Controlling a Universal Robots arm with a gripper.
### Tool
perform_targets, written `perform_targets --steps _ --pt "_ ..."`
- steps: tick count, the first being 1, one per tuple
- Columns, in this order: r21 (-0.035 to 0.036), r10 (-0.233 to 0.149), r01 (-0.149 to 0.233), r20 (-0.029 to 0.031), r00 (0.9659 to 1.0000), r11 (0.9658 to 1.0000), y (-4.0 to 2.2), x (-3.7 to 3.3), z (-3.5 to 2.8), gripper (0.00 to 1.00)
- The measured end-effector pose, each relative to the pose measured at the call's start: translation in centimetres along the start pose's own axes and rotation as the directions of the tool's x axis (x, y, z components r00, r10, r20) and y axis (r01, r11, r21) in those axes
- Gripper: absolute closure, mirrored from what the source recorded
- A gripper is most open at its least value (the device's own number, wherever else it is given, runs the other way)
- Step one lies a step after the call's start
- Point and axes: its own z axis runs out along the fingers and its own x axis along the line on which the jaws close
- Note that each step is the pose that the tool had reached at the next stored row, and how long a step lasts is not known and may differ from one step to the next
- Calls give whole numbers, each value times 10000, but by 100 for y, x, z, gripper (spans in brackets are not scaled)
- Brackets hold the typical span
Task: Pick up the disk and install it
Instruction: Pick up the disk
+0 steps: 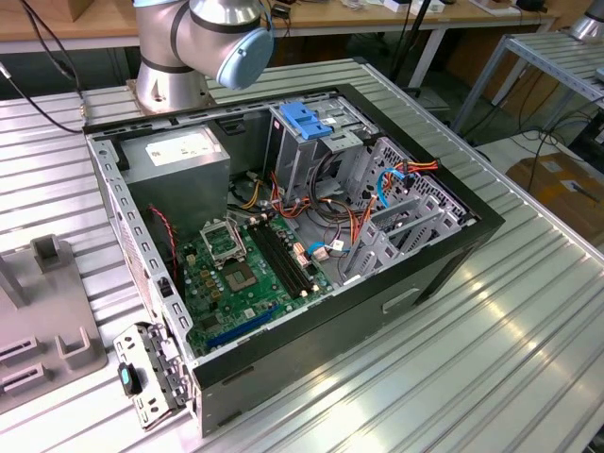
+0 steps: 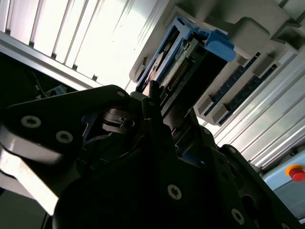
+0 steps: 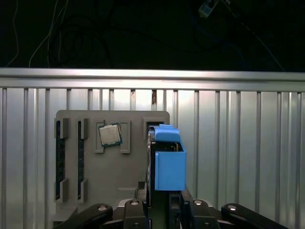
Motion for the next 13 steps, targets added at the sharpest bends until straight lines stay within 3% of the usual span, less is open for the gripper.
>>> perform_targets --steps 7,13 --pt "3 0 0 1 10000 10000 2 0 -107 65" --pt "3 0 0 2 10000 10000 2 0 -116 65"
